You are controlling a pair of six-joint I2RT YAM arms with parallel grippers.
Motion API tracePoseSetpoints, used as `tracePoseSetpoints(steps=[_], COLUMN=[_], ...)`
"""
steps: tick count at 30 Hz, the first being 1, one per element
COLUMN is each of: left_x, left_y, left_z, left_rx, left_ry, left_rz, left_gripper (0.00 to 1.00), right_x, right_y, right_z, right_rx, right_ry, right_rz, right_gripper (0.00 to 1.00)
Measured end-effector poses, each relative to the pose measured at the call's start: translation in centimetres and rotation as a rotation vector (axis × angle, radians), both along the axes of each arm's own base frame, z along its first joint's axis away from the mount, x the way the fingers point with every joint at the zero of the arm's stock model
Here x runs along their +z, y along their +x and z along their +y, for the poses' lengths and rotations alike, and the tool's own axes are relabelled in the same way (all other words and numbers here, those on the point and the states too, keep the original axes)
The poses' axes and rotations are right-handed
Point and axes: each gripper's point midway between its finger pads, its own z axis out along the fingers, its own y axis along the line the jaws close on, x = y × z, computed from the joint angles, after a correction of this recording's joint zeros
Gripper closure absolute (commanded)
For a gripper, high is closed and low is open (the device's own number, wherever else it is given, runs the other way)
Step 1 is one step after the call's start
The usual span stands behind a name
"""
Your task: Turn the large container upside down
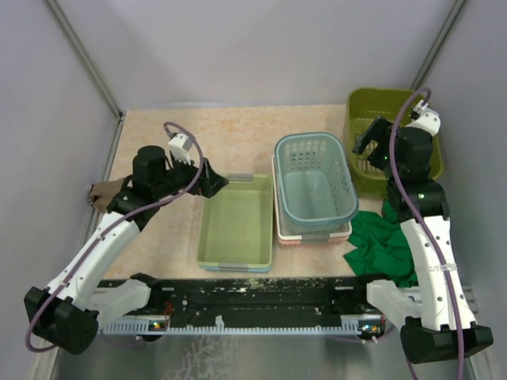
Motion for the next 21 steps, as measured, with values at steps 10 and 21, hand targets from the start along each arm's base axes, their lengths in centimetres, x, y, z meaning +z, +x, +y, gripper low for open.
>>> tracePoseSetpoints(steps=[10,21], left_x=[-1.1,-2.3], left_y=[-0.1,-2.1], left_z=[-2.7,-5.2], left_rx=[-0.003,0.011], left_ry=[0.068,0.16], left_rz=[0.009,0.024], left_gripper=[0.0,0.0], right_x=[-0.3,-1.6], right_y=[0.0,0.0], right_z=[0.0,0.3], right_rx=[-0.006,0.01], right_ry=[0.005,0.017], right_rz=[0.005,0.018], right_gripper=[0.04,0.04])
